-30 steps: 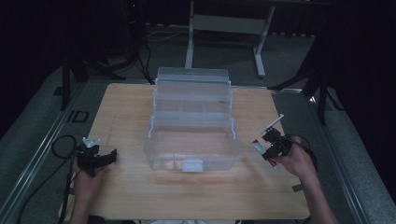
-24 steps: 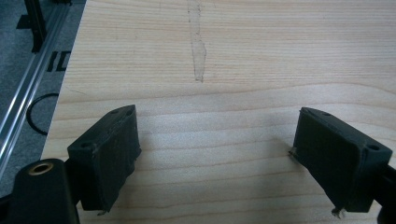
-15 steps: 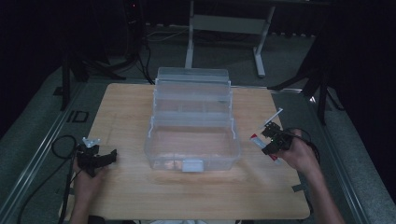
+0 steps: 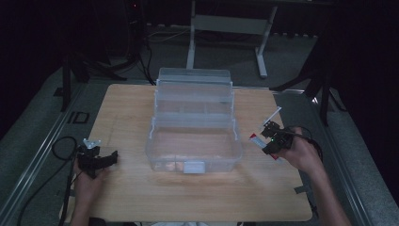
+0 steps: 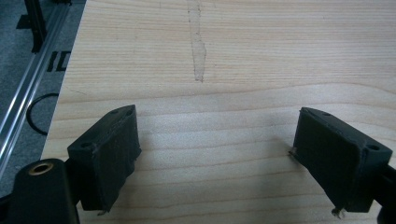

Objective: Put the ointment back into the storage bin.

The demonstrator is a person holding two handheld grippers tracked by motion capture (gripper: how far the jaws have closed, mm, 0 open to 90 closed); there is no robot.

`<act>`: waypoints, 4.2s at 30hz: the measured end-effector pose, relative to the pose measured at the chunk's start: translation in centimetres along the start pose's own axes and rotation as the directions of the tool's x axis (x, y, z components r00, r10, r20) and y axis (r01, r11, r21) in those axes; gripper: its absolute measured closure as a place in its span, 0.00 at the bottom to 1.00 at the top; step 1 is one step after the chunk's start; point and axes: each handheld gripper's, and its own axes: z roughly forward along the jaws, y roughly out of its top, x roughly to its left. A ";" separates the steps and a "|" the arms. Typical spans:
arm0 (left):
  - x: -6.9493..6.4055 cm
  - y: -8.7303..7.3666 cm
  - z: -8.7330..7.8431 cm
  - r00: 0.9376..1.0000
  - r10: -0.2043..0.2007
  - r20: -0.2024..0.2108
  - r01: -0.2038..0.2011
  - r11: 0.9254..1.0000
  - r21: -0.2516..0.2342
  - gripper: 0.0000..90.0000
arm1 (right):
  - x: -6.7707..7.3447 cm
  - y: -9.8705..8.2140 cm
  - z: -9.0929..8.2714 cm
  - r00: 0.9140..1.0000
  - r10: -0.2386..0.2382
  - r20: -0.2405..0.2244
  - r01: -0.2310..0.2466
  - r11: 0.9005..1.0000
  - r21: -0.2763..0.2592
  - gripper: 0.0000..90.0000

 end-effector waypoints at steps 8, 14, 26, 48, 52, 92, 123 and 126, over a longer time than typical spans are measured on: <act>0.0 0.0 0.0 1.000 0.000 0.000 0.000 1.000 0.000 0.17 | 0.5 0.6 -0.9 0.999 -0.041 0.009 0.041 0.999 -0.002 0.78; 0.0 0.0 0.0 1.000 0.000 0.000 0.000 1.000 0.000 0.17 | 1.4 1.2 -1.7 0.996 -0.087 0.011 0.087 0.996 -0.014 0.78; 0.0 0.0 0.0 1.000 0.000 0.000 0.000 1.000 0.001 0.17 | 2.4 2.5 -1.9 0.989 -0.148 -0.003 0.148 0.989 -0.019 0.78; 0.0 0.0 0.0 1.000 0.000 0.000 0.000 1.000 0.001 0.17 | 4.9 5.4 -2.3 0.962 -0.272 -0.007 0.272 0.962 -0.032 0.78; 0.0 0.0 0.0 1.000 0.000 0.000 0.000 1.000 0.001 0.17 | 5.2 5.8 -2.3 0.958 -0.287 -0.008 0.287 0.958 -0.030 0.78; 0.0 0.0 0.0 1.000 0.000 0.000 0.000 1.000 0.002 0.17 | 7.4 8.1 -1.9 0.901 -0.432 -0.022 0.430 0.900 -0.069 0.78; 0.0 0.0 0.0 1.000 0.000 0.001 0.000 1.000 0.002 0.17 | 9.2 8.9 -1.1 0.829 -0.557 -0.040 0.553 0.829 -0.088 0.78; 0.0 0.0 0.0 1.000 0.000 0.001 0.000 1.000 0.002 0.17 | 9.3 8.9 -1.0 0.821 -0.570 -0.040 0.566 0.820 -0.088 0.78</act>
